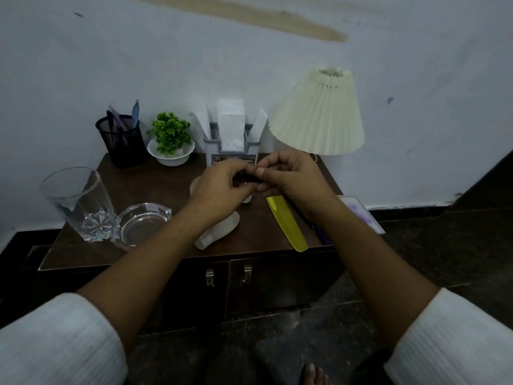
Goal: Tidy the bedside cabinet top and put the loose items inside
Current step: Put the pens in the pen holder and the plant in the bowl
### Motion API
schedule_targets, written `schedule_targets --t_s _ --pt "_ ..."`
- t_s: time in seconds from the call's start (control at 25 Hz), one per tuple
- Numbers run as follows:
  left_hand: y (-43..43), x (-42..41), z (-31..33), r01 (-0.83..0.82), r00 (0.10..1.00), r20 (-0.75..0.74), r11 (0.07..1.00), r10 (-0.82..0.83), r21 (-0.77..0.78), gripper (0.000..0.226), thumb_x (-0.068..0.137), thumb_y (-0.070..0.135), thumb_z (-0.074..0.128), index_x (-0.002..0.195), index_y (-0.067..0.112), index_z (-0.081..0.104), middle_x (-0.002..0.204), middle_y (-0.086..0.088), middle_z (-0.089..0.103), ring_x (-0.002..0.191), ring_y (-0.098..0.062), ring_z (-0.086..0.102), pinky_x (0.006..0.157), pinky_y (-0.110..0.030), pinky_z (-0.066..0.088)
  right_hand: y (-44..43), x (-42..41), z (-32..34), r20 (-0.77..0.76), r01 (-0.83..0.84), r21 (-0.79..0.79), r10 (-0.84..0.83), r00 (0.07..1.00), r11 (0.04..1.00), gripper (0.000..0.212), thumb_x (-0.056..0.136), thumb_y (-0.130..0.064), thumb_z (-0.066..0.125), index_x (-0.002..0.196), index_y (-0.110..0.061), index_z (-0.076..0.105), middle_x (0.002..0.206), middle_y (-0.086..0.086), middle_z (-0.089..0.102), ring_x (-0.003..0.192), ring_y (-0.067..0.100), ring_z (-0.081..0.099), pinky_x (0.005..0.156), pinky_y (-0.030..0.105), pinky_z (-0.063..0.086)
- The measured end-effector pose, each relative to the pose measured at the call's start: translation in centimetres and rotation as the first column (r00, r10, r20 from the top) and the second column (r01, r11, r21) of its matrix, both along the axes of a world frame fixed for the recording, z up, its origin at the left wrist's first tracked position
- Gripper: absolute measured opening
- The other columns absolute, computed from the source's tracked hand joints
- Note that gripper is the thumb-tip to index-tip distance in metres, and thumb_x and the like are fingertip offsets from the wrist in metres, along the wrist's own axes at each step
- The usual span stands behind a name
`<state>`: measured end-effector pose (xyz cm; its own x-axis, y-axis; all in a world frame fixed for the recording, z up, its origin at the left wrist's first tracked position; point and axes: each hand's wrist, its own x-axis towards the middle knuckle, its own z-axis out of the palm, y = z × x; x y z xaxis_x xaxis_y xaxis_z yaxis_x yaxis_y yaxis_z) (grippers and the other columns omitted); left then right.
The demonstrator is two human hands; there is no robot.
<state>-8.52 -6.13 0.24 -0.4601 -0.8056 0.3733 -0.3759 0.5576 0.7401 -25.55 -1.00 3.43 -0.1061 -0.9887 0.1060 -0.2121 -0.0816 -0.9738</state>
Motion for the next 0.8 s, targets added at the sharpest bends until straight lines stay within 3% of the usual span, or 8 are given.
schedule_targets --t_s 0.12,0.2,0.28,0.4,0.48,0.68,0.8 --pt "0.1 -0.9 0.0 -0.04 0.999 -0.018 0.999 0.04 -0.01 0.013 0.088 0.026 0.075 0.101 0.026 0.078 0.089 0.011 0.075 0.081 -0.002 0.068 0.075 -0.035 0.058 -0.2 -1.4 -0.6 -0.022 0.034 0.015 -0.034 0.999 0.999 0.011 0.092 -0.003 0.068 0.101 0.003 0.069 0.079 0.014 0.072 0.07 0.018 0.071 0.069 0.037 0.062" --pt "-0.2 -0.8 0.3 -0.126 0.988 -0.085 0.992 0.128 0.029 0.009 0.088 0.031 0.074 0.095 0.026 0.077 0.084 0.01 0.074 0.078 -0.005 0.067 0.074 -0.037 0.058 -0.4 -3.1 -0.8 -0.279 0.139 -0.045 -0.146 0.949 0.989 0.007 0.09 -0.006 0.066 0.093 -0.008 0.072 0.082 0.01 0.074 0.076 0.018 0.071 0.073 0.038 0.061" --pt "-0.7 -0.5 0.4 -0.2 0.971 -0.122 0.978 0.205 0.055 0.012 0.085 0.036 0.076 0.088 0.024 0.075 0.077 0.007 0.072 0.073 -0.01 0.067 0.068 -0.037 0.057 -0.7 -4.6 -1.5 -0.61 0.183 -0.152 -0.238 0.756 0.971 0.012 0.087 -0.006 0.062 0.088 -0.012 0.073 0.087 0.003 0.072 0.082 0.016 0.066 0.074 0.031 0.053" --pt "-1.1 -0.3 0.2 -0.23 0.961 -0.136 0.969 0.241 0.089 0.016 0.082 0.035 0.079 0.086 0.021 0.073 0.075 0.006 0.071 0.071 -0.011 0.067 0.066 -0.031 0.056 -1.6 -4.9 -3.1 -0.861 0.085 -0.166 -0.187 0.473 0.982 0.01 0.087 -0.006 0.061 0.085 -0.009 0.07 0.09 0.005 0.063 0.086 0.02 0.057 0.069 0.029 0.04" --pt "-1.2 -0.3 0.1 -0.226 0.96 -0.145 0.969 0.238 0.096 0.015 0.082 0.032 0.08 0.089 0.02 0.074 0.077 0.007 0.071 0.072 -0.009 0.068 0.068 -0.026 0.056 -2.5 -4.4 -4.3 -0.918 0.105 -0.107 -0.139 0.371 0.989 0.009 0.09 -0.006 0.058 0.089 -0.009 0.066 0.087 0.006 0.06 0.084 0.027 0.061 0.067 0.034 0.045" --pt "-1.1 0.0 0.1 -0.222 0.963 -0.137 0.972 0.232 0.081 0.012 0.083 0.031 0.08 0.087 0.022 0.072 0.076 0.01 0.069 0.062 0.002 0.06 0.059 -0.009 0.044 -2.9 -3.0 -5.1 -0.966 0.215 0.017 -0.04 0.255 0.976 0.016 0.097 -0.006 0.055 0.11 -0.01 0.064 0.097 0.011 0.066 0.088 0.028 0.067 0.078 0.041 0.058" --pt "-1.1 0.3 0.1 -0.217 0.96 -0.156 0.971 0.232 0.104 0.013 0.083 0.03 0.08 0.09 0.021 0.074 0.077 0.008 0.069 0.059 0.003 0.058 0.055 -0.007 0.042 -3.2 -2.6 -5.3 -0.965 0.27 0.003 -0.068 0.254 0.963 0.015 0.099 -0.009 0.054 0.111 -0.009 0.062 0.099 0.011 0.067 0.085 0.026 0.066 0.075 0.04 0.056"
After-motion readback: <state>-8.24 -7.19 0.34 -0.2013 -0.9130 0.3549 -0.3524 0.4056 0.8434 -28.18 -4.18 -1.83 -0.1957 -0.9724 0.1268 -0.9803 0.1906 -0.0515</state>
